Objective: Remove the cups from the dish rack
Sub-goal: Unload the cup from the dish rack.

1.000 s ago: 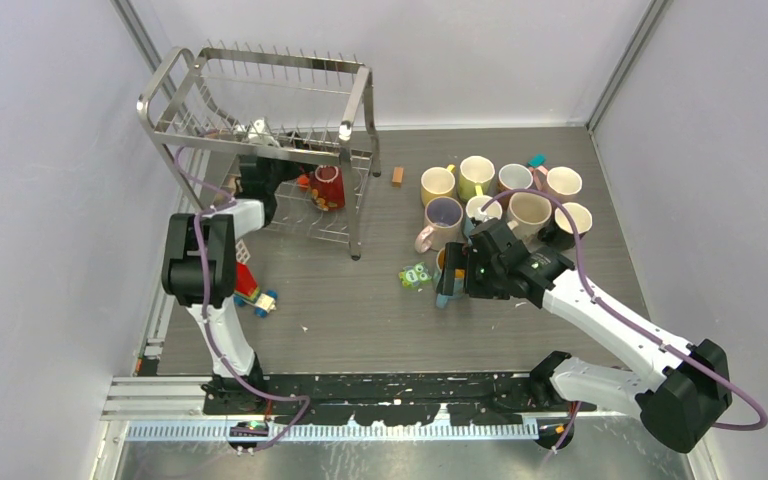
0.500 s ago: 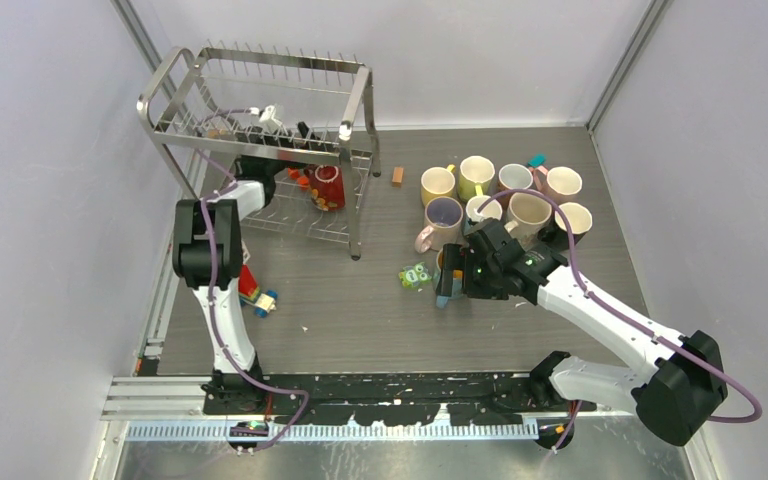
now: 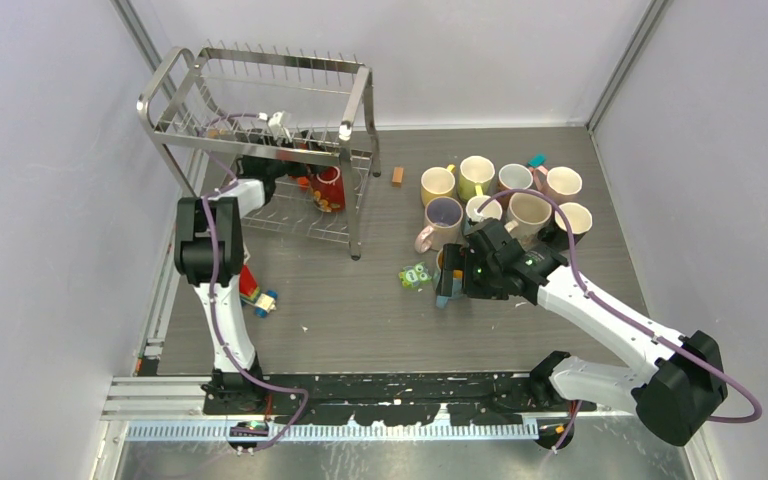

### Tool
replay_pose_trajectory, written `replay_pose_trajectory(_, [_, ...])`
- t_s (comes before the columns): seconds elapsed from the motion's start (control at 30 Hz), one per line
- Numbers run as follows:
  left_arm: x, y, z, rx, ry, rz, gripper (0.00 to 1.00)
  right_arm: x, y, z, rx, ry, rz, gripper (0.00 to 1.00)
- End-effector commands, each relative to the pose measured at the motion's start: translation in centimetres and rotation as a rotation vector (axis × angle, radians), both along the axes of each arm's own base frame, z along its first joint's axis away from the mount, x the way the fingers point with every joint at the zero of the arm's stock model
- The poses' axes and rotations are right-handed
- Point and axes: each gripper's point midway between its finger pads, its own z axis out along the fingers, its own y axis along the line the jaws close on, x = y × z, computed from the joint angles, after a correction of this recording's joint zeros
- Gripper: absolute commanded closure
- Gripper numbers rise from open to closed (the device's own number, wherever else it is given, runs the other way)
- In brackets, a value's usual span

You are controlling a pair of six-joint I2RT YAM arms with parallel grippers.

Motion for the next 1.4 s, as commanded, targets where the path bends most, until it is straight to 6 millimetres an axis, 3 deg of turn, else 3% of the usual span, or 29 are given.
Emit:
replay_pose_trajectory(0.0, [-1.1, -0.3, 3.1, 0.022, -0.042, -0.077, 0.0, 0.5, 0.4, 1.1, 0.031, -0.044, 0.003, 0.0])
replay_pose_trajectory(0.33, [-3.5, -0.3, 4.0, 0.022, -0.033, -0.135, 0.0, 0.4, 0.3, 1.2, 0.042, -0.055, 0.004, 0.0])
replay_pose_trajectory(0.4, [-3.6, 1.0, 4.2, 0.02, -0.031, -0.123, 0.0, 0.3, 0.2, 1.1, 0.042, -0.055, 0.003, 0.0])
replay_pose_trajectory(0.77, [-5.3, 0.6, 3.9, 0.019, 0.019, -0.187, 0.0, -0.1, -0.1, 1.2, 0.051, -0.067, 0.004, 0.0])
replay_pose_trajectory(1.2, [-1.8, 1.1, 4.9, 0.03, -0.02, -0.155, 0.0, -0.2, -0.1, 1.2, 0.04, -0.062, 0.012, 0.0])
replay_pose_trajectory(1.37, [-1.9, 0.2, 3.5, 0.031, 0.026, -0.231, 0.0, 0.0, 0.0, 1.0, 0.032, -0.053, 0.012, 0.0])
